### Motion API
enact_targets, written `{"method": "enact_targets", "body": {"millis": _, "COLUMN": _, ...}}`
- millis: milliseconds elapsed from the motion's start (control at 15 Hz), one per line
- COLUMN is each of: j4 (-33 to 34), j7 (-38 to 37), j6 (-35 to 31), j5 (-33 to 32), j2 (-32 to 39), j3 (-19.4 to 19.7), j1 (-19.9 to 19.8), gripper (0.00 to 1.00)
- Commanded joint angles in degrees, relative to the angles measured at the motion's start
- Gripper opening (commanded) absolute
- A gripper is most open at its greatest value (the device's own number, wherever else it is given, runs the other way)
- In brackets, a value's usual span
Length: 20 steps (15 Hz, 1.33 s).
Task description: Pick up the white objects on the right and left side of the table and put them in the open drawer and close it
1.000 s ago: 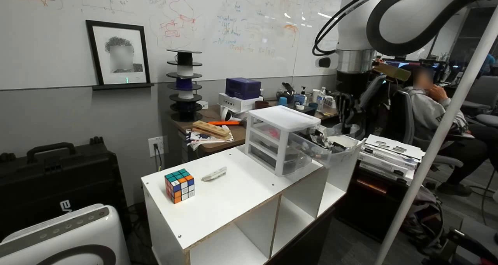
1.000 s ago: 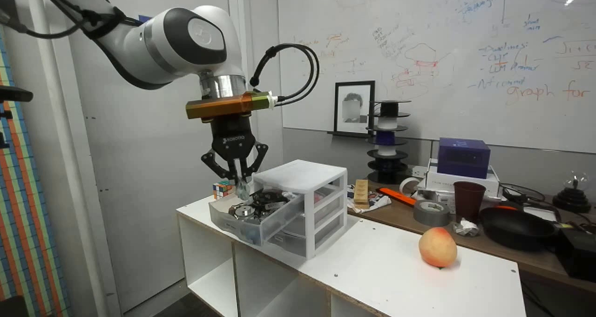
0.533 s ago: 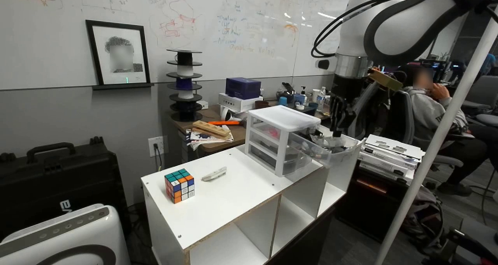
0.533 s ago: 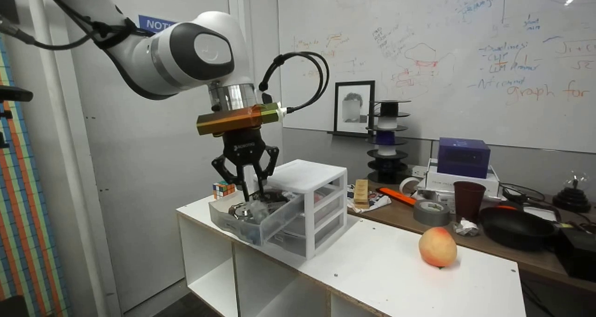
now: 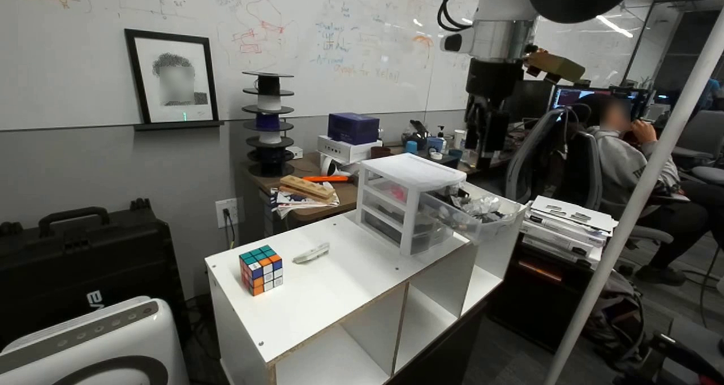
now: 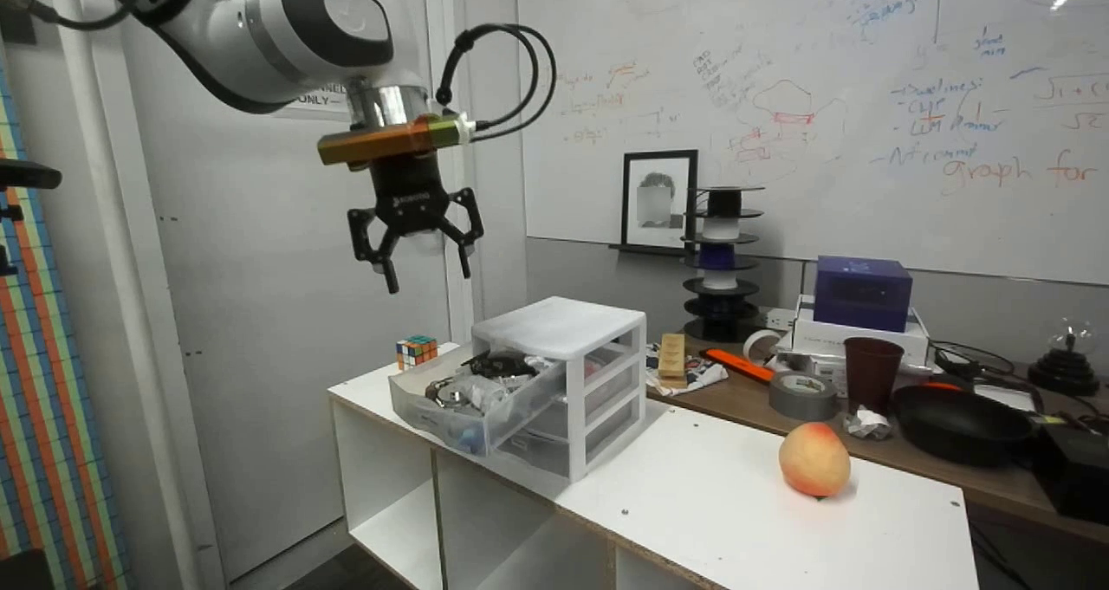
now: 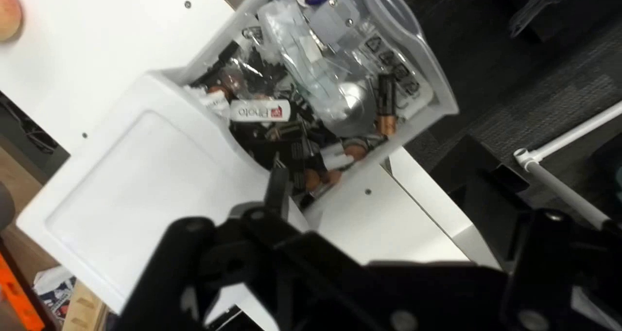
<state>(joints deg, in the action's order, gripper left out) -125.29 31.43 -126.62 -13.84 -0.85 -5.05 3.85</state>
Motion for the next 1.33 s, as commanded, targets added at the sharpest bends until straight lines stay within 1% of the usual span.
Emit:
{"method": "enact_targets", "body": {"millis": 0, "j4": 4.8, "j7": 0.3, "j6": 3.9, "j5": 0.2, "j2": 1.8, "j3": -3.2, "j1": 3.9, "gripper": 1.00}}
{"method": "enact_targets", "body": {"millis": 67, "j4": 5.5, "j7": 3.9, "j6": 2.6, "j5": 0.7, "j2": 3.3, "j3": -4.0, "j1": 4.8, "gripper": 1.00}}
{"method": "enact_targets", "body": {"millis": 133, "j4": 6.7, "j7": 5.1, "j6": 2.5, "j5": 0.1, "j2": 5.3, "j3": -4.7, "j1": 5.5, "gripper": 1.00}}
{"method": "enact_targets", "body": {"millis": 267, "j4": 8.8, "j7": 8.2, "j6": 2.2, "j5": -2.2, "j2": 9.6, "j3": -5.6, "j1": 6.3, "gripper": 1.00}}
{"method": "enact_targets", "body": {"millis": 400, "j4": 12.3, "j7": 12.5, "j6": 2.4, "j5": -4.9, "j2": 15.5, "j3": -5.7, "j1": 6.3, "gripper": 1.00}}
{"method": "enact_targets", "body": {"millis": 467, "j4": 14.2, "j7": 14.9, "j6": 2.8, "j5": -6.6, "j2": 18.3, "j3": -5.5, "j1": 6.1, "gripper": 1.00}}
{"method": "enact_targets", "body": {"millis": 667, "j4": 19.6, "j7": 21.5, "j6": 1.1, "j5": -13.2, "j2": 26.3, "j3": -4.3, "j1": 5.6, "gripper": 1.00}}
{"method": "enact_targets", "body": {"millis": 867, "j4": 25.8, "j7": 27.9, "j6": -2.9, "j5": -18.0, "j2": 33.8, "j3": -3.1, "j1": 5.3, "gripper": 1.00}}
{"method": "enact_targets", "body": {"millis": 1000, "j4": 30.3, "j7": 30.1, "j6": -6.5, "j5": -18.6, "j2": 38.4, "j3": -2.5, "j1": 5.3, "gripper": 1.00}}
{"method": "enact_targets", "body": {"millis": 1267, "j4": 36.9, "j7": 32.6, "j6": -13.7, "j5": -14.9, "j2": 45.4, "j3": -3.7, "j1": 4.5, "gripper": 1.00}}
